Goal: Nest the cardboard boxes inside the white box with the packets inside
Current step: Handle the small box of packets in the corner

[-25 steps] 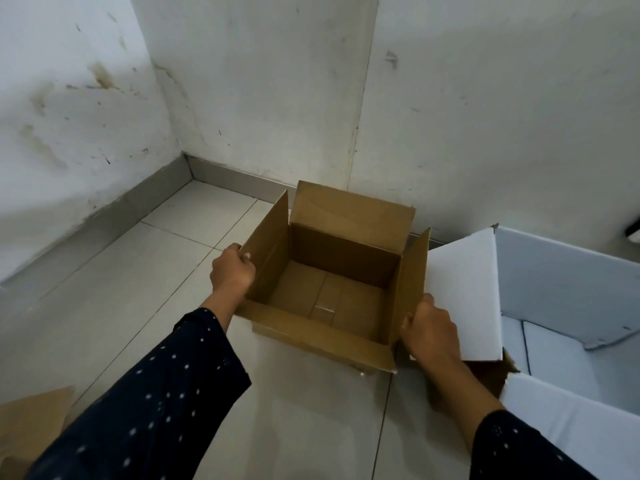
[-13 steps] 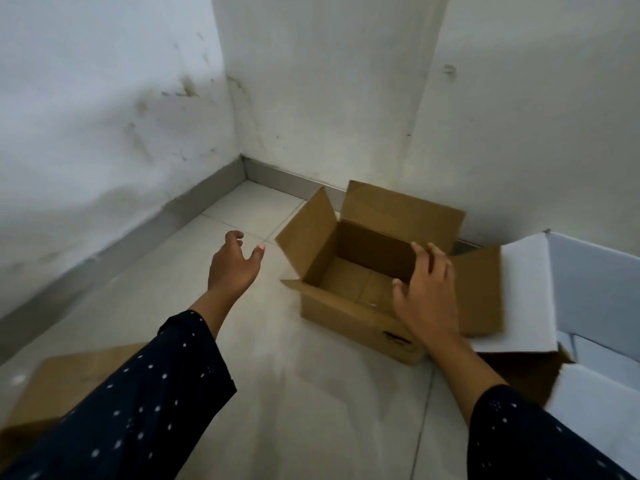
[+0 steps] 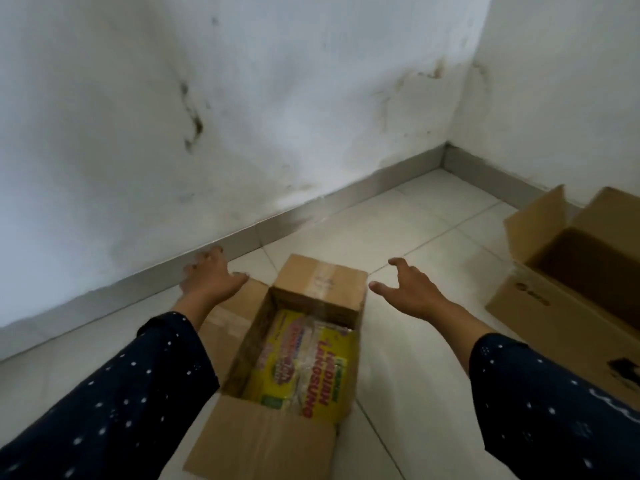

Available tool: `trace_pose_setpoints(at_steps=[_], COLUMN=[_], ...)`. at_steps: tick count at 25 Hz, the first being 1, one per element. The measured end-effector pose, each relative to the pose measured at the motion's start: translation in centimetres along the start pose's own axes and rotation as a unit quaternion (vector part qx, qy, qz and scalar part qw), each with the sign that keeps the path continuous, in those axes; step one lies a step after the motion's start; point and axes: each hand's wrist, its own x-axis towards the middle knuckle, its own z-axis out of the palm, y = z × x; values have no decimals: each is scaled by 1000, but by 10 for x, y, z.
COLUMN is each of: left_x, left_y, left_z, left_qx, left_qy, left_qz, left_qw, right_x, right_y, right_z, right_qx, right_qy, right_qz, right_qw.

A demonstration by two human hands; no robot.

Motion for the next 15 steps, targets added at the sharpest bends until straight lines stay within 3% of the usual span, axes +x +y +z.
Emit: trace_pose_setpoints(at_steps=[3,6,10,13,15], left_x=[-11,-15,17,50,67], left_y=[-62,-87,-37,36,88], left_z=[35,69,74,78,87], left_qx=[-50,-109,-134,-103,-115], left_qy=[-104,-170,-64,49,84], left_qz=[-150,-187,-136,-21,63], left_qw=[982,961,979,993,988], right_x=[5,12,26,35,35], right_y=[-18,-20,-6,14,30], right_z=[19,34,40,35,34], right_qx=[37,108,152,217,277], right_qy=[-77,-114,-46,23,58], right_qz=[61,98,125,170,206], right_qw=[994,983,979,961,937])
